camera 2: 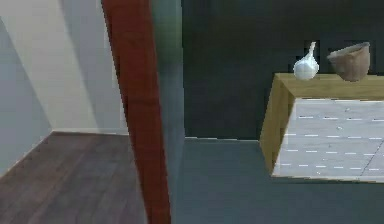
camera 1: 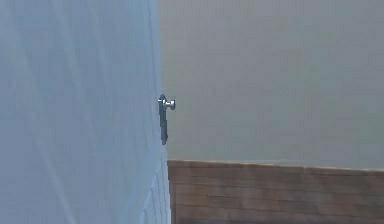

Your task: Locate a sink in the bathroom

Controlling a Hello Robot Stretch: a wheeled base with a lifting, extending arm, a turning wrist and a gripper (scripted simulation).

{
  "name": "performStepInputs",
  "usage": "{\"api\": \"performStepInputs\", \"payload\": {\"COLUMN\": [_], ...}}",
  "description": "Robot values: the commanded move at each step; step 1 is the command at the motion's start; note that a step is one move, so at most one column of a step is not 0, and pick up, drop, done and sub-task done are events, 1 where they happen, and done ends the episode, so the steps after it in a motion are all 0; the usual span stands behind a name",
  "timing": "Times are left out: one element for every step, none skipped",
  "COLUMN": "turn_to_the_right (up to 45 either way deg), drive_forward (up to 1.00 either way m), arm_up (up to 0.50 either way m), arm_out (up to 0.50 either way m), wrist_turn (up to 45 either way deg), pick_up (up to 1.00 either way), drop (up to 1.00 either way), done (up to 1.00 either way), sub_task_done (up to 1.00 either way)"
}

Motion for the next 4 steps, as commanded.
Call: {"api": "performStepInputs", "payload": {"turn_to_the_right": [0.0, 12.0, 0.0, 6.0], "drive_forward": [0.05, 0.00, 1.00, 0.00], "arm_up": [0.00, 0.00, 0.00, 0.00], "arm_out": [0.00, 0.00, 0.00, 0.00], "wrist_turn": [0.0, 0.0, 0.0, 0.0], "pick_up": [0.00, 0.00, 0.00, 0.00], "drop": [0.00, 0.00, 0.00, 0.00], "done": [0.00, 0.00, 0.00, 0.00], "sub_task_done": [0.00, 0.00, 0.00, 0.00]}}
